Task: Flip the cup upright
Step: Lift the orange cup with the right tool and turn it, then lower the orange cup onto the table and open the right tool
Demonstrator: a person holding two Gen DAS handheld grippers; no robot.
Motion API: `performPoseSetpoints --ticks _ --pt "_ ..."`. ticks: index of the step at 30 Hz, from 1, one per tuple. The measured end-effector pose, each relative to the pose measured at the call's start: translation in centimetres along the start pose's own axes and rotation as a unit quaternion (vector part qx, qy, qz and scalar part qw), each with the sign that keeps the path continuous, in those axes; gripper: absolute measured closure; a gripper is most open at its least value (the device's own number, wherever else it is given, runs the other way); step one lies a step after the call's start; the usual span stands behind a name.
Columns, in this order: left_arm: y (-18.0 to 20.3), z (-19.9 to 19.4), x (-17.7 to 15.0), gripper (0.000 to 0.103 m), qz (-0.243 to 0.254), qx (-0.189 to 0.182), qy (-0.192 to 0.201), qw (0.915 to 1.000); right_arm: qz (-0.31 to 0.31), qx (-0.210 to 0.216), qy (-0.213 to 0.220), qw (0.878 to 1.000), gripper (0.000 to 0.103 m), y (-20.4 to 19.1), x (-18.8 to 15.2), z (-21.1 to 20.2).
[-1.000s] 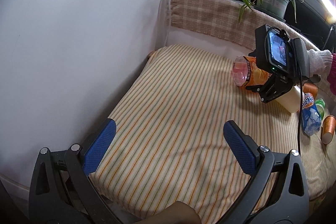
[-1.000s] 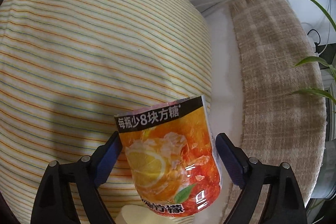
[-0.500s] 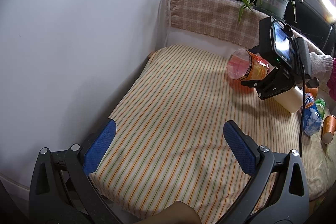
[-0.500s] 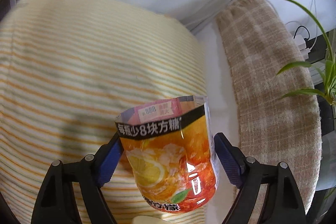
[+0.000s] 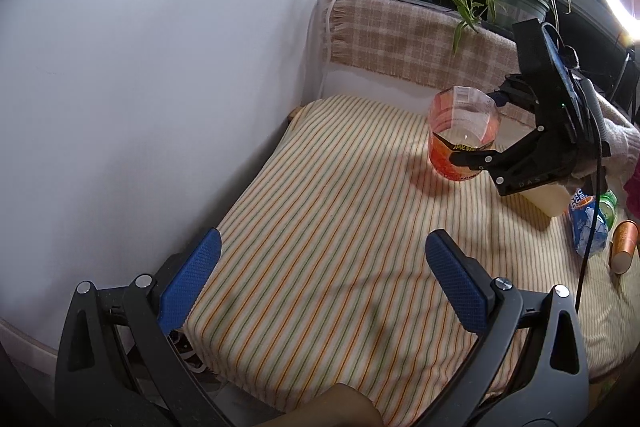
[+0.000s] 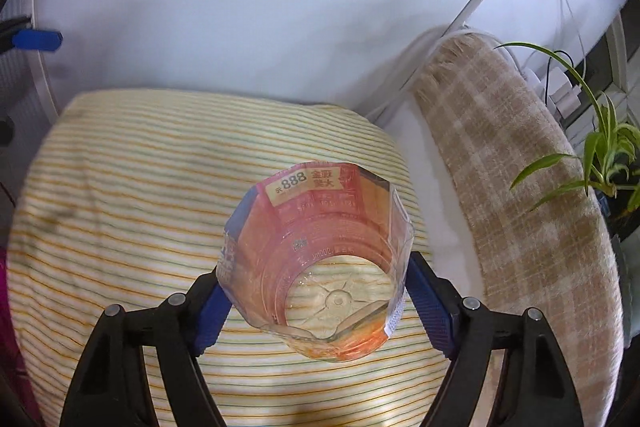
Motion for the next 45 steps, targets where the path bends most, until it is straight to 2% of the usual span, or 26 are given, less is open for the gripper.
performPoseSetpoints --ticks 6,10,15,21,26,30,33,35,38,41,45 --pt "0.0 -1.0 -0.2 0.0 0.004 -0.004 0.013 0.9999 0.048 0.046 0.043 0.997 0.021 -1.0 -0.9 -3.3" --pt "0.5 -1.7 -0.7 0.0 0.012 -0.013 0.018 0.9997 0.085 0.088 0.062 0.991 0.021 -2.2 -3.1 -6.3" --pt "1.5 -2.6 -1.5 0.0 0.026 -0.023 0.024 0.9991 0.121 0.117 0.074 0.983 0.021 -3.8 -6.0 -9.1" --pt "3.3 -3.6 -2.5 0.0 0.049 -0.036 0.031 0.9977 0.185 0.16 0.088 0.966 0.021 -5.5 -10.7 -12.2" --pt "5.3 -4.2 -3.3 0.0 0.073 -0.05 0.031 0.9956 0.237 0.185 0.082 0.95 0.021 -6.5 -14.9 -13.5" --pt "7.2 -4.7 -3.9 0.0 0.092 -0.061 0.031 0.9934 0.284 0.217 0.076 0.931 0.021 -7.0 -18.5 -14.4" --pt "8.6 -4.8 -4.1 0.0 0.105 -0.07 0.029 0.9916 0.325 0.247 0.066 0.911 0.021 -7.2 -20.9 -14.4" --pt "9.4 -4.8 -4.2 0.0 0.112 -0.076 0.026 0.9904 0.353 0.272 0.057 0.894 0.021 -7.2 -22.5 -14.0" --pt "10.4 -5.0 -4.5 0.0 0.121 -0.081 0.024 0.989 0.398 0.316 0.044 0.86 0.021 -6.9 -24.6 -12.7" --pt "11.2 -5.1 -4.7 0.0 0.126 -0.084 0.022 0.9882 0.422 0.328 0.032 0.844 0.021 -6.8 -25.6 -11.4" --pt "11.4 -5.0 -4.6 0.0 0.125 -0.084 0.018 0.9884 0.438 0.331 0.023 0.836 0.021 -6.4 -25.8 -9.6"
Point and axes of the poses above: each gripper's, at about its wrist camera, not at the fingertips, and z roughly the way its jaws point, y to its right, x to its top, the point moved 3 cm from there along z, roughly the way its jaws point, and after that the axes turned 14 degrees about -y, right-handed, at the moved point
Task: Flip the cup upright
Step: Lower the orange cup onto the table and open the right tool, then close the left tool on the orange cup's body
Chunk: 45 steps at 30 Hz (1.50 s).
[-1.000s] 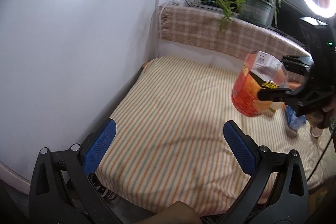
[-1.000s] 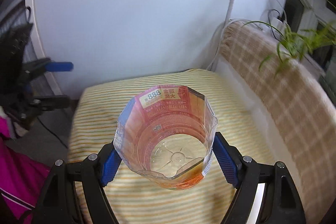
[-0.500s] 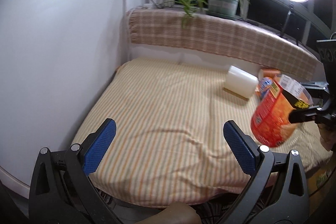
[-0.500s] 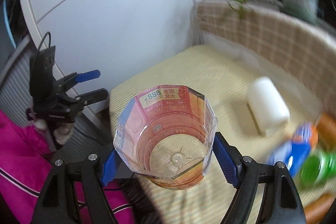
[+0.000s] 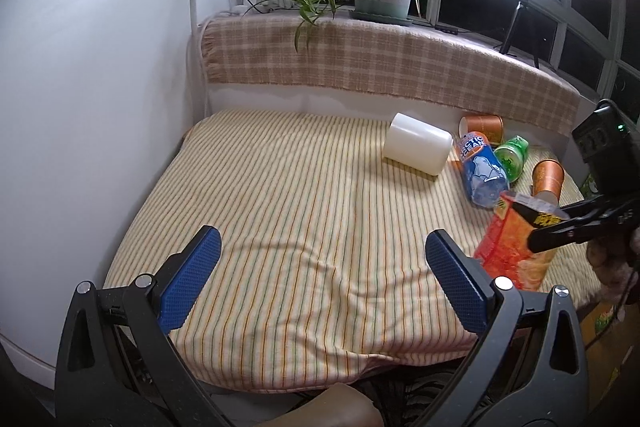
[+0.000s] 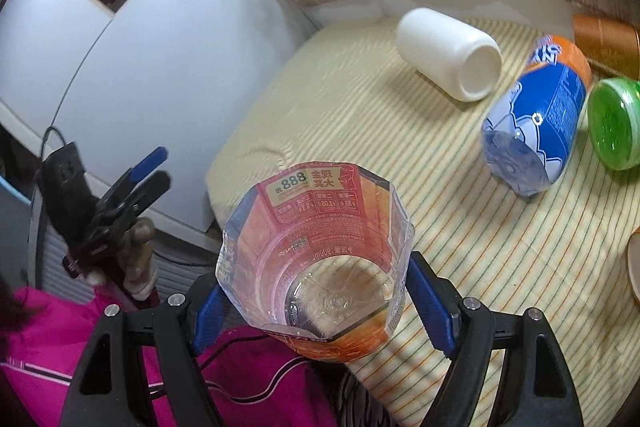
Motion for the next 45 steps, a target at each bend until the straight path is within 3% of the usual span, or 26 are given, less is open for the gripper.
performPoseSetpoints --ticks 11,19,27,31,36,38,41,45 --pt "-1.6 0.8 0.3 0.0 -0.022 0.001 -0.014 0.9997 0.037 0.0 0.036 0.999 0.02 1.4 1.9 1.6" --pt "-1.3 1.9 0.9 0.0 -0.026 -0.019 -0.028 0.9991 0.054 -0.008 0.049 0.997 0.02 1.4 2.6 2.2" --pt "0.4 3.6 1.8 0.0 -0.025 -0.081 -0.061 0.9946 0.069 -0.009 0.058 0.996 0.019 1.6 2.6 2.2" --pt "1.1 4.6 2.3 0.0 -0.038 -0.116 -0.084 0.9889 0.069 -0.036 0.076 0.994 0.016 1.8 2.6 1.6" --pt "2.0 5.8 2.8 0.0 -0.046 -0.147 -0.108 0.9822 0.069 -0.032 0.102 0.992 0.014 1.8 2.1 0.1" --pt "2.2 6.7 3.2 0.0 -0.053 -0.168 -0.124 0.9766 0.076 -0.034 0.121 0.989 0.014 1.8 1.5 -0.9" --pt "2.3 8.5 3.7 0.0 -0.083 -0.207 -0.159 0.9617 0.084 -0.044 0.144 0.985 0.013 1.6 0.4 -2.0" --pt "2.8 10.8 4.3 0.0 -0.127 -0.272 -0.207 0.9311 0.092 -0.075 0.169 0.978 0.012 1.2 -2.0 -3.3"
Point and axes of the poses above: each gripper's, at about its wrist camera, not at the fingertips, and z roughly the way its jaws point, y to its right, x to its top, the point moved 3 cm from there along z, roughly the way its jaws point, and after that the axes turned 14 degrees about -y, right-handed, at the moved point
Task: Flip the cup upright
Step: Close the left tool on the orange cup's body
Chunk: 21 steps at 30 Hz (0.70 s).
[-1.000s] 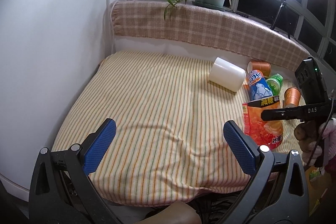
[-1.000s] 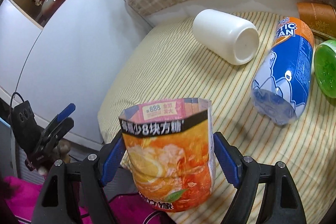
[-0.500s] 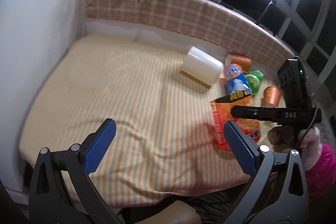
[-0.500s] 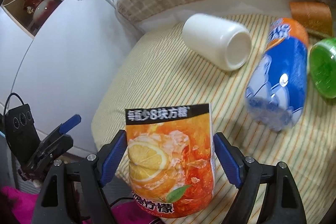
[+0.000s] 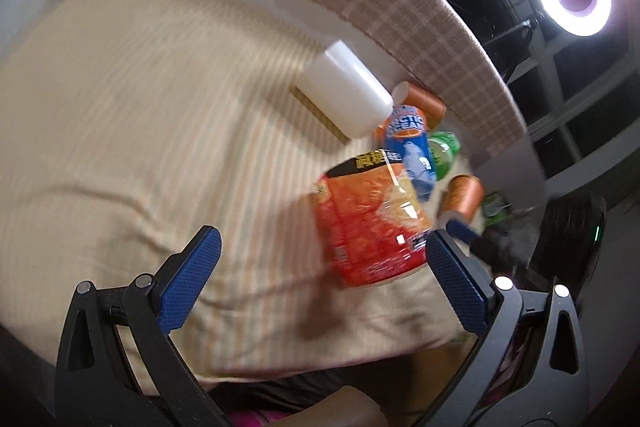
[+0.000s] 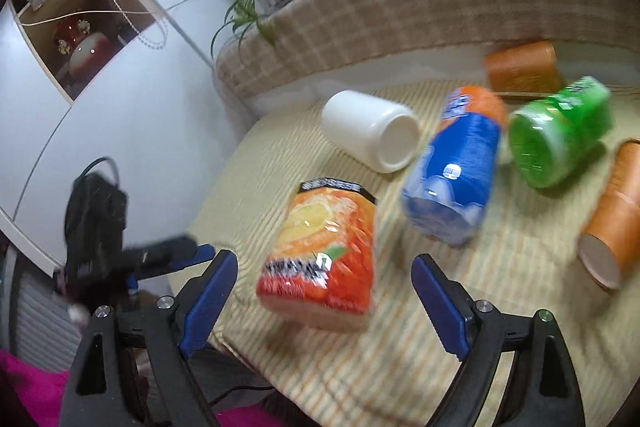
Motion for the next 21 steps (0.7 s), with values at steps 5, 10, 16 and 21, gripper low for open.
performPoseSetpoints --ticks 5,10,16,21 --pt "0.8 2.2 1.3 0.0 -0.027 -0.046 -0.036 0.9979 -0.001 -0.062 0.039 0.997 0.011 0.0 -2.7 -2.7" --pt "1.0 4.5 2.5 0.0 -0.055 -0.072 -0.066 0.9937 -0.015 -0.128 0.067 0.989 0.01 -0.6 -5.0 -4.7" --pt "1.7 6.3 3.3 0.002 -0.064 -0.09 -0.086 0.9901 -0.01 -0.153 0.077 0.985 0.01 -0.3 -6.5 -5.9" --pt "2.2 7.6 3.8 0.009 -0.064 -0.087 -0.099 0.9892 0.011 -0.154 0.079 0.985 0.01 0.6 -7.0 -6.1"
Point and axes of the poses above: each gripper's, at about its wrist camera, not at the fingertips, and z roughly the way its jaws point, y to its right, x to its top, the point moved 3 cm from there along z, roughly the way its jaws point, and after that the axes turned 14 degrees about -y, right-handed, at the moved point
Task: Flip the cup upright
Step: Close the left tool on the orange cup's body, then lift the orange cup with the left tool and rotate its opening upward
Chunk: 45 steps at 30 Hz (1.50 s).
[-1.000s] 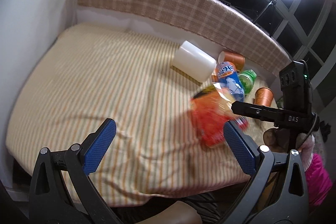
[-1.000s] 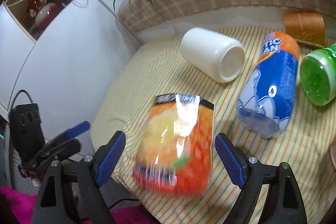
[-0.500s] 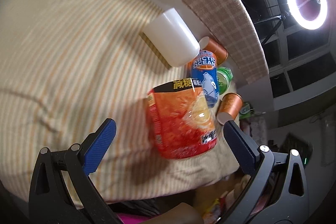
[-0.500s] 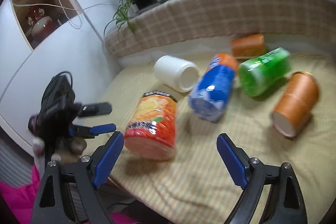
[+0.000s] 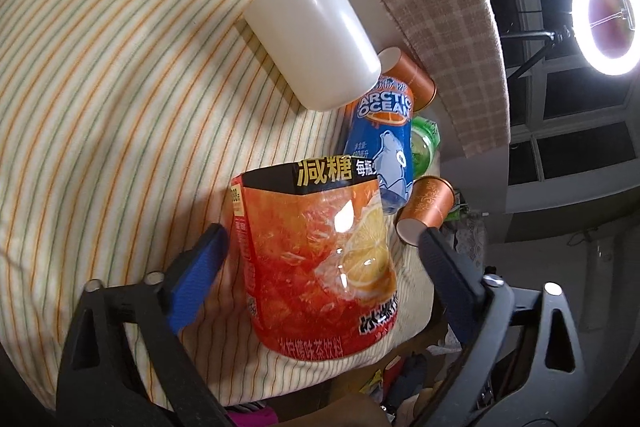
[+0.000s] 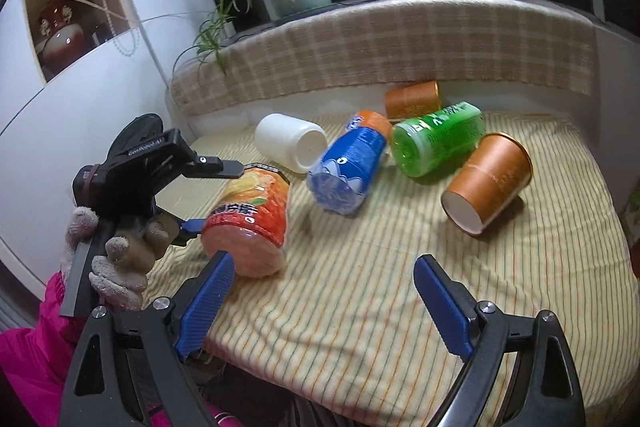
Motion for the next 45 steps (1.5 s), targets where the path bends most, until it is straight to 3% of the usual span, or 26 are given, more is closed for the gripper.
performPoseSetpoints --ticks 5,8,17,21,26,38,45 --pt "0.0 0.7 0.1 0.01 0.004 0.008 -0.004 1.0 0.008 -0.002 0.0 1.0 0.01 0.5 -0.3 0.1" --pt "0.4 1.2 0.2 0.02 0.011 0.017 -0.008 0.9998 0.009 -0.004 0.0 1.0 0.01 0.6 -0.4 0.1" --pt "2.0 0.9 -0.9 0.021 0.063 0.068 0.02 0.9955 0.027 -0.009 0.005 1.0 0.01 1.3 -0.3 -0.1" --pt "3.8 0.4 -2.2 0.021 0.114 0.116 0.053 0.9853 0.035 -0.011 0.008 0.999 0.01 1.7 -0.2 -0.3" --pt "5.6 -0.2 -3.7 0.021 0.169 0.167 0.094 0.9669 0.044 -0.012 0.006 0.999 0.01 2.2 -0.2 -0.1" --pt "6.5 -0.9 -4.6 0.021 0.223 0.229 0.173 0.9315 0.057 -0.014 0.007 0.998 0.01 2.8 -0.4 0.1" --pt "5.2 -0.3 -6.6 0.021 0.234 0.232 0.168 0.9292 0.061 -0.014 0.011 0.998 0.01 2.9 -0.4 -0.1"
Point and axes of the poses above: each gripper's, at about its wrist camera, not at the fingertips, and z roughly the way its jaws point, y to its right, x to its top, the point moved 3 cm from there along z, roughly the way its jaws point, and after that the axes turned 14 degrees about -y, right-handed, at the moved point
